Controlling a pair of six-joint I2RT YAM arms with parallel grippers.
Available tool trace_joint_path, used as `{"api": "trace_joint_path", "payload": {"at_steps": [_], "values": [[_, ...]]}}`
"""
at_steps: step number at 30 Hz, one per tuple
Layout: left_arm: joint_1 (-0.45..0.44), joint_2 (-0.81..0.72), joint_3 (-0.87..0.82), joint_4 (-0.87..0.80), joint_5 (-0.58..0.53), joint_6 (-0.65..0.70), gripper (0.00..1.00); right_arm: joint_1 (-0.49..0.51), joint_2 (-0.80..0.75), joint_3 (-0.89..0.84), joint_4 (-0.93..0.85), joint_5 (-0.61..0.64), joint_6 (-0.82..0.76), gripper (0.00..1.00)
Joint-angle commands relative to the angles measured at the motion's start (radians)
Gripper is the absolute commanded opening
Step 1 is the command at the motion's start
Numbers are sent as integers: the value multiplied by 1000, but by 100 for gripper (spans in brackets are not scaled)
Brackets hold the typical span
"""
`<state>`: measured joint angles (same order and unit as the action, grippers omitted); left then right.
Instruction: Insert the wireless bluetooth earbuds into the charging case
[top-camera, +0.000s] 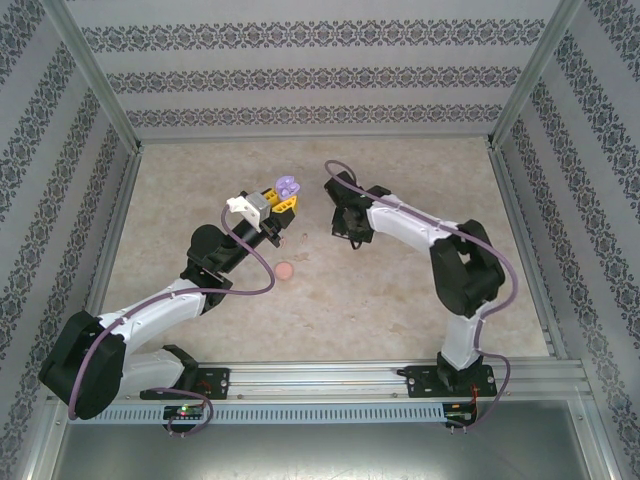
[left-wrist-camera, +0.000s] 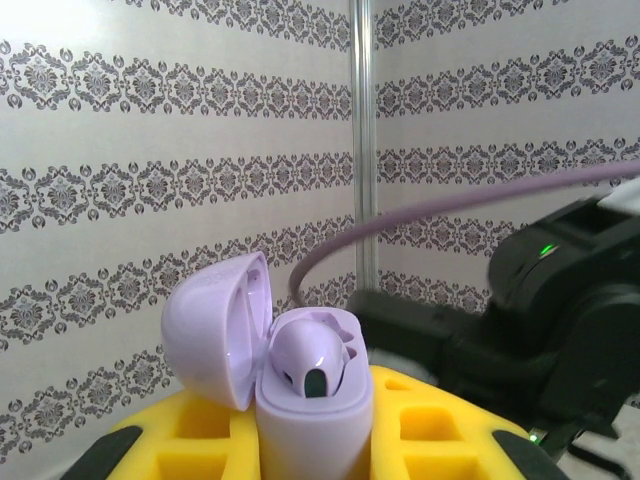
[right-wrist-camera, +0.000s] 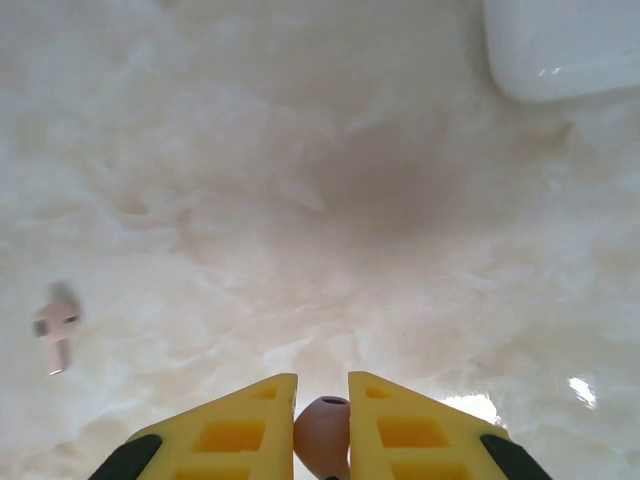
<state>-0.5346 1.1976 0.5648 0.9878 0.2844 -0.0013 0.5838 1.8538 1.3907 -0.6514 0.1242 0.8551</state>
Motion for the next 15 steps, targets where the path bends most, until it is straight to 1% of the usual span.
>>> {"api": "trace_joint_path", "payload": {"at_steps": [1, 7, 15], "values": [[11, -12, 15, 24, 26, 1, 0, -17, -101, -32, 27, 20, -21, 17], [11, -11, 33, 3, 53, 17, 0, -30, -287, -31, 64, -6, -41, 18], [12, 24, 99, -43, 151, 56, 0, -42, -482, 40, 125, -68, -65, 18]]}}
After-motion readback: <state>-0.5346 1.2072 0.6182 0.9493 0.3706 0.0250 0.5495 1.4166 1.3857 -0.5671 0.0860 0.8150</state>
